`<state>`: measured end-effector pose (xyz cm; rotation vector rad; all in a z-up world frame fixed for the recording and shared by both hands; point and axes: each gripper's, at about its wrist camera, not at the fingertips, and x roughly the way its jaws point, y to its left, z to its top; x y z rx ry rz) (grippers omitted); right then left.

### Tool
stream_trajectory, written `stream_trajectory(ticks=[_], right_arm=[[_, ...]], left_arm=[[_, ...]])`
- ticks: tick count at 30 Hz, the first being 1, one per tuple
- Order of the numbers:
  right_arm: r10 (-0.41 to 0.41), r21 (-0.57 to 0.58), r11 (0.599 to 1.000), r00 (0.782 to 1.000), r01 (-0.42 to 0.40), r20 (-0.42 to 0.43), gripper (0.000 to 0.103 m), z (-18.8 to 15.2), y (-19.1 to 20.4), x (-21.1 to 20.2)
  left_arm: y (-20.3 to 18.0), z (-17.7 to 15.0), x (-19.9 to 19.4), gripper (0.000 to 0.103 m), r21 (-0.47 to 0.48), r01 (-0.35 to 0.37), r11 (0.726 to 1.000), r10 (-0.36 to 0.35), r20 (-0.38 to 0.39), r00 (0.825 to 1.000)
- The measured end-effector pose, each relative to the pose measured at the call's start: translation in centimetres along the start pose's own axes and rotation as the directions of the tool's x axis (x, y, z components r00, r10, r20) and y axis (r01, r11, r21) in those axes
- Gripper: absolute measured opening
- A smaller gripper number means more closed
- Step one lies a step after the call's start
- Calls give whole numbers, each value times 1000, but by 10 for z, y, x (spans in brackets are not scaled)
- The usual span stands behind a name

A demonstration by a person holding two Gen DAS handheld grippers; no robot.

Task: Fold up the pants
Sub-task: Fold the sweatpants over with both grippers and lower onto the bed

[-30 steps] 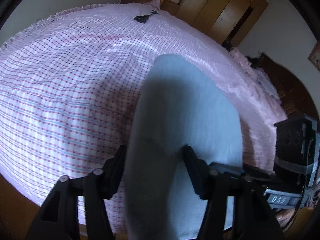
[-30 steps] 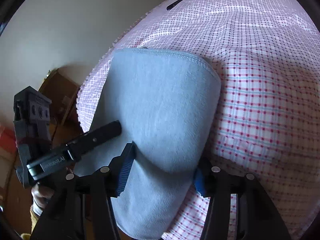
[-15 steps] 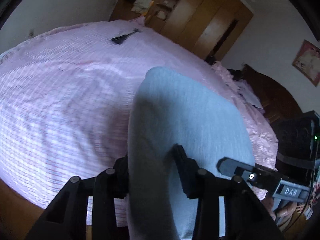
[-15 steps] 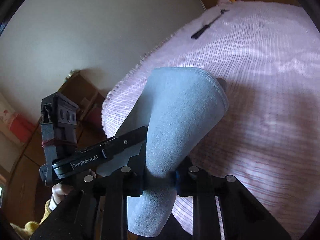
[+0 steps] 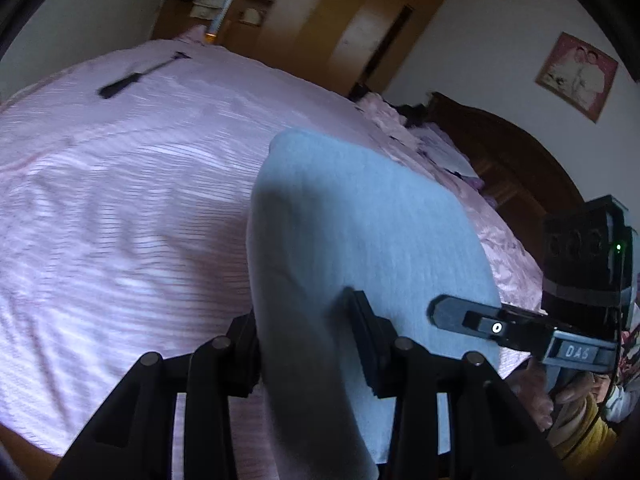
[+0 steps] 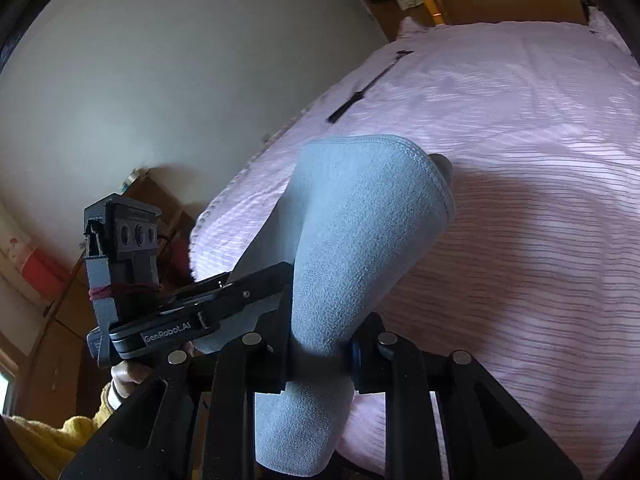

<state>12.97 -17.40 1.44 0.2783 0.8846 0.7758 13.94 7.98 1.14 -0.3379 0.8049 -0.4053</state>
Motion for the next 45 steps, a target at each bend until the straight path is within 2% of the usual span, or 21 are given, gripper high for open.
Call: stream_trajectory(ticks=[6, 11, 13, 17, 20, 26, 30, 32, 36, 38, 41, 43, 45], right_arm=[[-111, 4, 994, 993, 111, -36, 14, 5, -55, -19], [-216, 6, 976, 972, 218, -93, 15, 6, -95, -6], [-231, 23, 971, 965, 236, -124, 15, -1, -109, 5], [-255, 49, 963, 956, 265, -145, 19, -17, -133, 15], [-234, 93, 964, 963, 248, -136, 25, -21, -149, 17], [-248, 122, 957, 962, 262, -116, 31, -21, -147, 1], [-308, 125, 941, 949, 314, -64, 31, -29, -132, -22], [-348, 103, 931, 937, 351, -40, 32, -36, -120, -33], [-371, 71, 926, 929, 371, -9, 32, -57, -93, -52], [-414, 51, 909, 910, 413, 11, 32, -69, -81, -53], [-487, 24, 873, 873, 487, 30, 32, -86, -67, -44], [-499, 33, 866, 866, 499, 10, 32, -87, -70, -29], [-512, 31, 858, 859, 512, -15, 32, -91, -74, -17]], left_arm=[[-45, -3, 59, 40, 106, -21, 994, 28, -66, 997], [-52, -22, 107, 41, 144, -61, 988, 84, -160, 983], [-48, -28, 120, 42, 154, -73, 985, 101, -184, 978], [-46, -37, 126, 51, 189, -63, 980, 100, -191, 977], [-46, -38, 128, 52, 203, -66, 977, 107, -196, 975], [-58, -32, 107, 52, 240, -99, 966, 147, -195, 970], [-61, -41, 89, 52, 277, -158, 948, 214, -183, 960], [-59, -47, 83, 52, 263, -176, 948, 227, -177, 958], [-54, -57, 73, 52, 205, -184, 961, 219, -163, 962], [-55, -61, 72, 52, 201, -193, 960, 223, -141, 965], [-53, -67, 79, 53, 214, -225, 951, 257, -133, 957], [-52, -71, 83, 54, 230, -240, 943, 274, -129, 953], [-53, -72, 85, 60, 237, -251, 939, 285, -122, 951]])
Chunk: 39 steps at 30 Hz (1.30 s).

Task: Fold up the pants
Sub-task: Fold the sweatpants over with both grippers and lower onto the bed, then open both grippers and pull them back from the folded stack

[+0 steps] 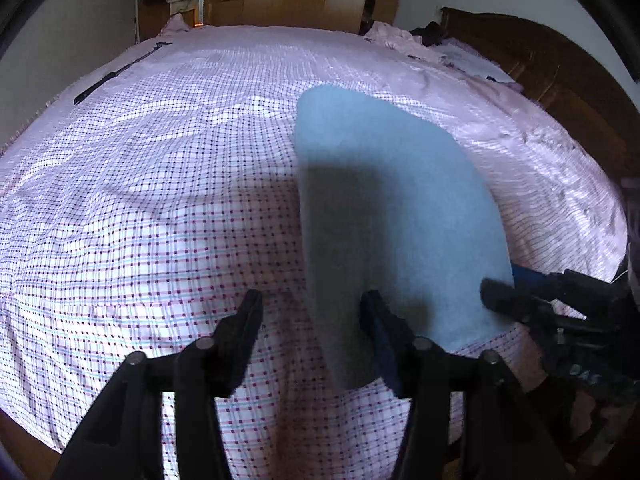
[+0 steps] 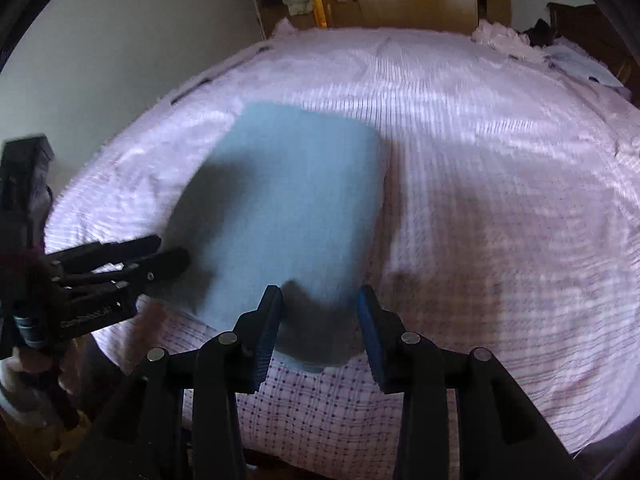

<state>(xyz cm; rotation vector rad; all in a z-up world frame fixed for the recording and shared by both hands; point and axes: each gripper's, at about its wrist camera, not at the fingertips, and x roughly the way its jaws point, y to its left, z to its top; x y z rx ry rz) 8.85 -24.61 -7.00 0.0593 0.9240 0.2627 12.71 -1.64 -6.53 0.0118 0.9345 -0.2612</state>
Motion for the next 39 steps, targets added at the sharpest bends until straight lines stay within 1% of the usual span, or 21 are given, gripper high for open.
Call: stream_trajectory(ticks=[1, 3, 5, 8, 11, 15, 16, 17, 19, 21, 25, 29, 31, 35, 39], right_arm=[[-16, -4, 1000, 1000, 16, -4, 32, -1, 1, 5], [-38, -8, 999, 999, 38, -7, 35, -2, 3, 15], [-31, 16, 999, 999, 31, -8, 41, -3, 0, 18], [-10, 55, 998, 1000, 11, -8, 42, -5, -7, 20], [2, 82, 997, 1000, -2, 1, 42, -6, -8, 13], [-16, 76, 997, 1000, 15, 6, 42, -11, 0, -5], [-19, 69, 997, 1000, 19, 4, 43, -13, 2, -9], [-20, 59, 998, 1000, 20, 7, 45, -16, 5, -15], [-23, 48, 999, 1000, 22, 16, 50, -23, 10, -24], [-24, 41, 999, 999, 23, 23, 53, -29, 14, -30], [-40, 35, 999, 999, 40, 24, 53, -39, 19, -37], [-70, 31, 997, 997, 69, 24, 53, -44, 20, -39], [-86, 43, 995, 996, 85, 33, 53, -47, 18, -39], [-97, 69, 993, 994, 94, 40, 53, -54, 19, -37], [-107, 82, 991, 994, 103, 39, 53, -58, 17, -34]], left_arm=[[0, -1, 1, 62, 1, -4, 1000, 4, 5, 1000], [0, -2, 4, 62, -14, -5, 1000, 5, 0, 1000], [0, -3, 5, 62, -30, -7, 1000, 7, 0, 1000], [-4, -5, 1, 62, -14, -26, 1000, 26, 14, 1000], [-7, -5, -4, 62, -18, -42, 999, 42, 21, 999], [-12, -12, -15, 63, -12, -85, 996, 86, 26, 996], [-14, -15, -18, 65, -5, -99, 995, 99, 29, 995], [-17, -18, -21, 68, 1, -113, 994, 113, 31, 993], [-22, -25, -27, 71, 9, -144, 989, 144, 24, 989], [-25, -31, -30, 71, 7, -162, 987, 162, 0, 987], [-32, -43, -33, 71, -17, -158, 987, 157, -37, 987], [-37, -50, -35, 71, -27, -166, 986, 165, -27, 986], [-40, -52, -35, 71, -24, -155, 988, 154, -29, 988], [-44, -53, -36, 71, -14, -161, 987, 161, -14, 987], [-46, -55, -36, 71, -15, -147, 989, 147, -10, 989]])
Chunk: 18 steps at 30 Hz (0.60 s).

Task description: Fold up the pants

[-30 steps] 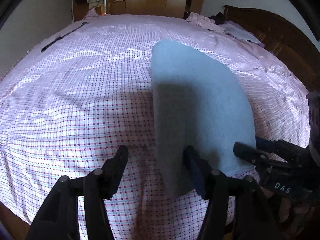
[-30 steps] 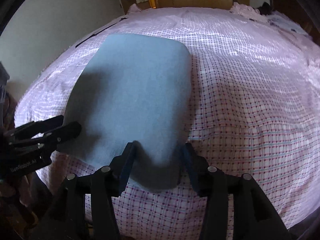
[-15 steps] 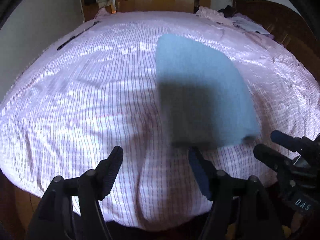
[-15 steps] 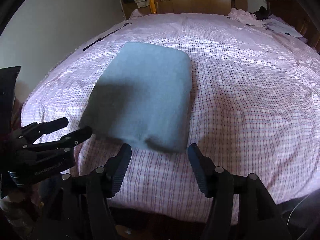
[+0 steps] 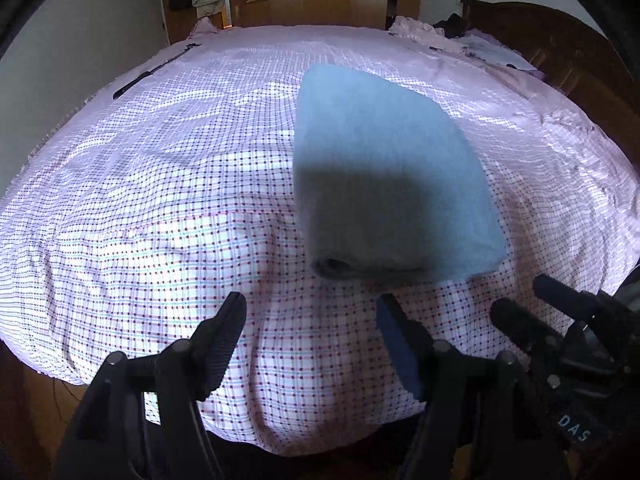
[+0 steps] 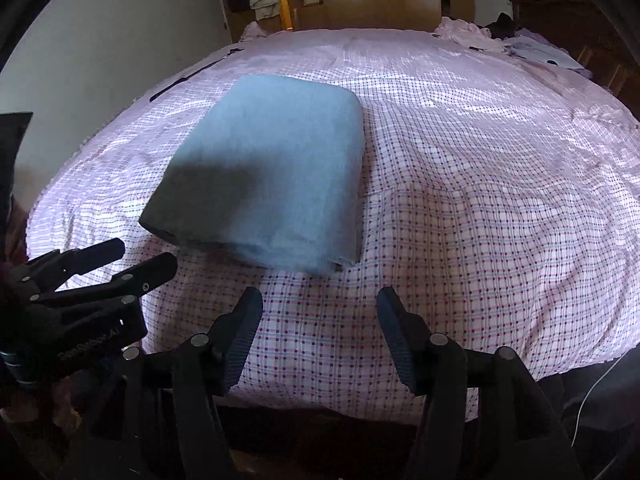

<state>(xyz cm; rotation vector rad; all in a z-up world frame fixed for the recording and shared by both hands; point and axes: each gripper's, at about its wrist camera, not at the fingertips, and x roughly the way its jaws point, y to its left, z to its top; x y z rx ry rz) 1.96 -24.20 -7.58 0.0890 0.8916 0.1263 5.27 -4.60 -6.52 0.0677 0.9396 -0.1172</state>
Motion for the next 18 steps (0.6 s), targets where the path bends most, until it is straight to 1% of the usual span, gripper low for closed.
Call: stream_trajectory(ticks=[8, 14, 18], right_arm=[[-6, 29, 1000, 1000, 5, 24, 53, 0, -4, -4], [-6, 45, 999, 1000, 5, 26, 53, 1, -7, -4], [-4, 53, 999, 1000, 3, 26, 53, 1, -9, -3]], left_arm=[[-1, 1, -1, 71, -4, 0, 1000, 0, 7, 1000], [1, 2, -4, 71, -11, 1, 1000, -1, 18, 1000], [-1, 2, -5, 71, -5, -12, 1000, 12, 23, 1000]])
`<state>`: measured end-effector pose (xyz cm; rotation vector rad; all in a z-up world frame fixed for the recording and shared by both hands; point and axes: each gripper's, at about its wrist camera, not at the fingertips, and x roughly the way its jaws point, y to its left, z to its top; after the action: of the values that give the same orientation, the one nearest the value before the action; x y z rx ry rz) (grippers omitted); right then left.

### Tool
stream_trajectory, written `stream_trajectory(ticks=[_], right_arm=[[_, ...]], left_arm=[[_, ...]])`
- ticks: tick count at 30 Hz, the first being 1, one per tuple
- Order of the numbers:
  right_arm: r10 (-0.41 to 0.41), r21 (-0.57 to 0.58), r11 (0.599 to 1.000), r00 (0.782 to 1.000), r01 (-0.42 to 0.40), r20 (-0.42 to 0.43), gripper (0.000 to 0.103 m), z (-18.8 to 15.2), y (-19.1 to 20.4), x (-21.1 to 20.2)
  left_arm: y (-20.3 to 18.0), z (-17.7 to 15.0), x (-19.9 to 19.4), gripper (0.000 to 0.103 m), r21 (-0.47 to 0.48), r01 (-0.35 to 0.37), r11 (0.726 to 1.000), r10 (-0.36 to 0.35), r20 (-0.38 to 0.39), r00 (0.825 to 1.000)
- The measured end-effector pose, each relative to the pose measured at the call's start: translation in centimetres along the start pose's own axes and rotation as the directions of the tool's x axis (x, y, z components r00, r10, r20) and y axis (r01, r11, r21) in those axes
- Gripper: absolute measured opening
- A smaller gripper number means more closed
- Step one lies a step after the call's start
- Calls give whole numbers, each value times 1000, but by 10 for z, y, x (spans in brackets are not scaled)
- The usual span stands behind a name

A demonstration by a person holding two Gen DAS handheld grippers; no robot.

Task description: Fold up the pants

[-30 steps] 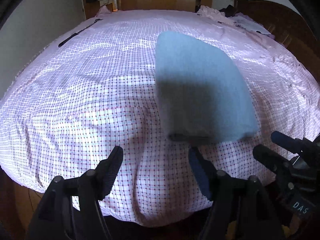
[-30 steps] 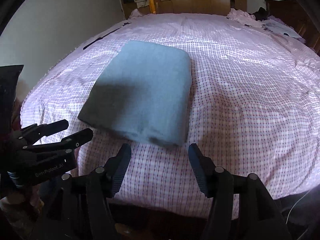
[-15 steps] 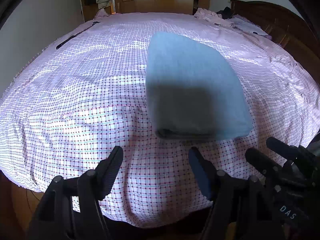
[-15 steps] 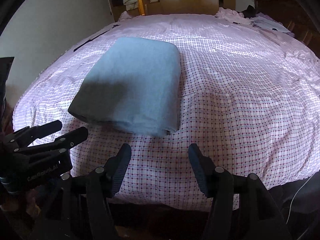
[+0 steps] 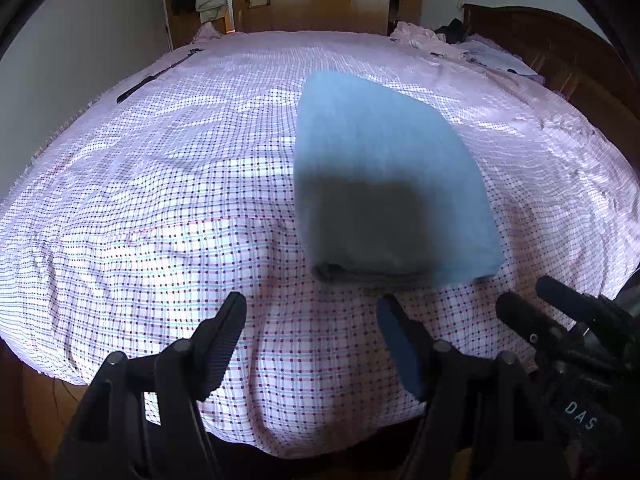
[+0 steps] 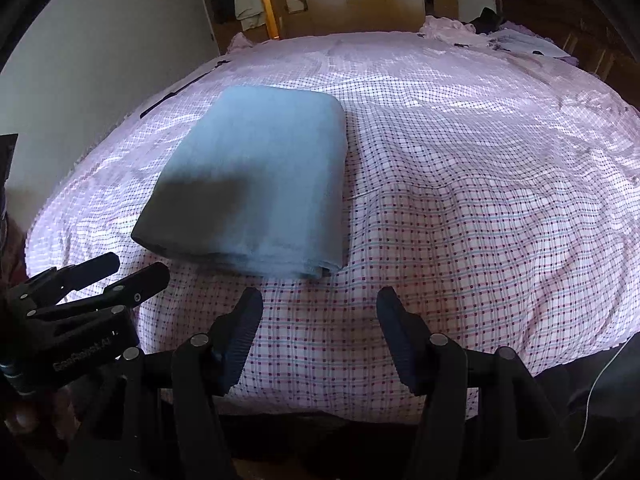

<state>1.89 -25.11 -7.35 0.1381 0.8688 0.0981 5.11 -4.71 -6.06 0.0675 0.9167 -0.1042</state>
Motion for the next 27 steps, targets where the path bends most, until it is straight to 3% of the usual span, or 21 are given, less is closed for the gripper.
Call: stream_trajectory(ticks=[27], right_arm=[[0, -10, 1000, 1000, 1, 7, 53, -2, 7, -2]], left_arm=[[-12, 0, -8, 71, 43, -14, 999, 12, 36, 999]])
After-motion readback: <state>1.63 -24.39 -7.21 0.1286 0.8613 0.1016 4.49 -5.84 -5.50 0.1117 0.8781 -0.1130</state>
